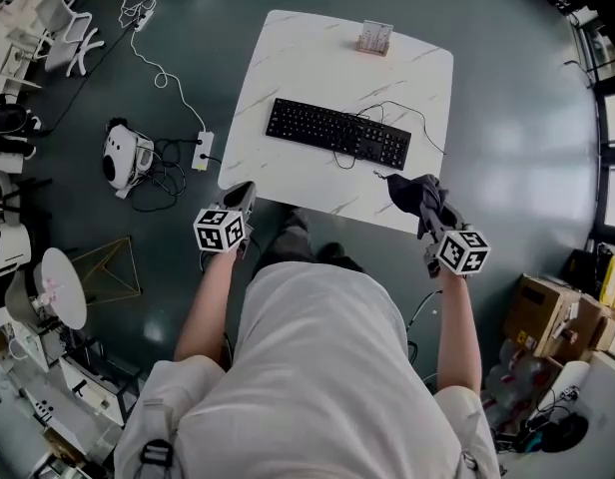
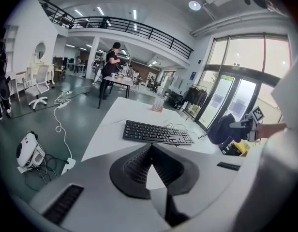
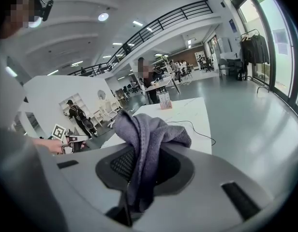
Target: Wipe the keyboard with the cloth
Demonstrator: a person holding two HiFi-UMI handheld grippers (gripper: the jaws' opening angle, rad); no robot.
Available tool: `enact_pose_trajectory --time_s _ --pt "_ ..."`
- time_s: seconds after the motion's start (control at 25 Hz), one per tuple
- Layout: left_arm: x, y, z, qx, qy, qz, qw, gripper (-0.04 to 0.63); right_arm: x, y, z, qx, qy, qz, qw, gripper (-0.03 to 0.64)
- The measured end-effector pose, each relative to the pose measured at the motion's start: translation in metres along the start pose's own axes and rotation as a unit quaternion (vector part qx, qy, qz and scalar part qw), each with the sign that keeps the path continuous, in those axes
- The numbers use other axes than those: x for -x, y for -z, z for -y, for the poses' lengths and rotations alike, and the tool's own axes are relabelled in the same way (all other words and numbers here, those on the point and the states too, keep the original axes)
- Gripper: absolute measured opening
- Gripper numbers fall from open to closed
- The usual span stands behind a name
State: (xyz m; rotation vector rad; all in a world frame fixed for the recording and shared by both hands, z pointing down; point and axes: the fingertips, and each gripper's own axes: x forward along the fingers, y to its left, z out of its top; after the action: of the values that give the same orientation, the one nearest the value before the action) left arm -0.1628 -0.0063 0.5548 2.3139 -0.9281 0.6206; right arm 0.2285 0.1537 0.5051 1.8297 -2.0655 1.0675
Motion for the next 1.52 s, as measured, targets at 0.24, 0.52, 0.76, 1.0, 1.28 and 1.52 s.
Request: enact_pose_trajectory --time_s 0.24,0.52,0.76,1.0,1.28,1.52 --pt "0.042 0.015 0.035 0.021 -0.009 0.031 0.9993 0.014 0.053 0.007 0.012 0.010 0.001 0.029 1.000 0.087" --pt "0.083 0.034 0.059 0.022 -0.015 0.035 0.9990 0.014 0.101 0.009 0.019 0.020 0.021 0.053 0.998 0.087" --pt "0.112 0.011 0.064 0.000 -0.013 0.054 0.9985 0.014 0.131 -0.008 0.011 0.041 0.051 0.094 0.993 0.088" --pt "0.133 -0.035 0.056 -0.036 -0.002 0.079 0.9962 0.014 0.153 -0.034 -0.002 0.036 0.081 0.141 0.986 0.087" --pt "0.134 -0.065 0.032 -0.059 0.003 0.084 0.9947 0.014 0.166 -0.050 -0.016 0.021 0.102 0.176 0.979 0.086" --pt "0.129 -0.072 0.032 -0.068 0.013 0.090 0.9935 0.014 0.162 -0.053 -0.024 0.028 0.107 0.176 0.978 0.086"
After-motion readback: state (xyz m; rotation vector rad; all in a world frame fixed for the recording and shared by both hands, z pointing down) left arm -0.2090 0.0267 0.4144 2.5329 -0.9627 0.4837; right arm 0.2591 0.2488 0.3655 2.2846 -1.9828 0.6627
